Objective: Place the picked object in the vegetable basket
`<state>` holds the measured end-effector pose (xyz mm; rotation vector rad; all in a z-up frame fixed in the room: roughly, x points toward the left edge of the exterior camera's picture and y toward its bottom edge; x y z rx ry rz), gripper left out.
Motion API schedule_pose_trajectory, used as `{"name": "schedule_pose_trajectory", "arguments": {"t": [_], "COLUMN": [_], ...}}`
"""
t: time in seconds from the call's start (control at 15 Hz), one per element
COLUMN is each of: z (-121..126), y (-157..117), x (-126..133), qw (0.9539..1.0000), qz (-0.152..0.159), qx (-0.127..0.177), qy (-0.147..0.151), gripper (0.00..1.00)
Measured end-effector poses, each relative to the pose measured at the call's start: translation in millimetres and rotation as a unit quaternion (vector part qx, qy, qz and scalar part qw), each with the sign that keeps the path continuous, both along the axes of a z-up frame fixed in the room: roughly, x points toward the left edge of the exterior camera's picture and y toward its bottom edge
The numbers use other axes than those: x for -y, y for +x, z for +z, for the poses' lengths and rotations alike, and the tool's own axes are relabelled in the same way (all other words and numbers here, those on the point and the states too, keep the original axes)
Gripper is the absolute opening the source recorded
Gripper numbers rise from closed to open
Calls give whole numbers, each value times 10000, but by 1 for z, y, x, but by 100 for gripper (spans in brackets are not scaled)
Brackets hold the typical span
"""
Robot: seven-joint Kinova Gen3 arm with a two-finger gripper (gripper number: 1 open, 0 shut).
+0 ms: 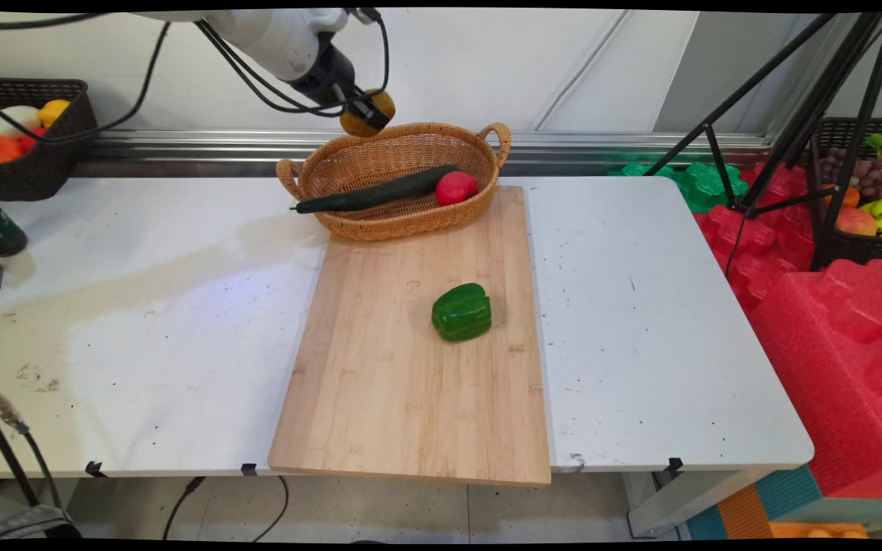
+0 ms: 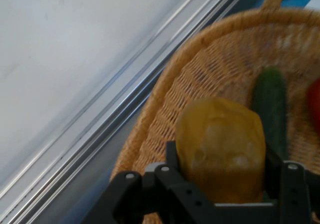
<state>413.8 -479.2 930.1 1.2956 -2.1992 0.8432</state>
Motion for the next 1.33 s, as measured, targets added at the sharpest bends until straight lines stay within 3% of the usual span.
{"name": "schedule_pose_trajectory", "arguments": {"t": [0.67, 1.33], "z": [-56, -98], "y": [12, 20], "x": [48, 71], "qw": [9977, 9939], "qz": [-24, -75], "qx": [382, 516], "qy": [555, 971], "gripper": [0, 0]}}
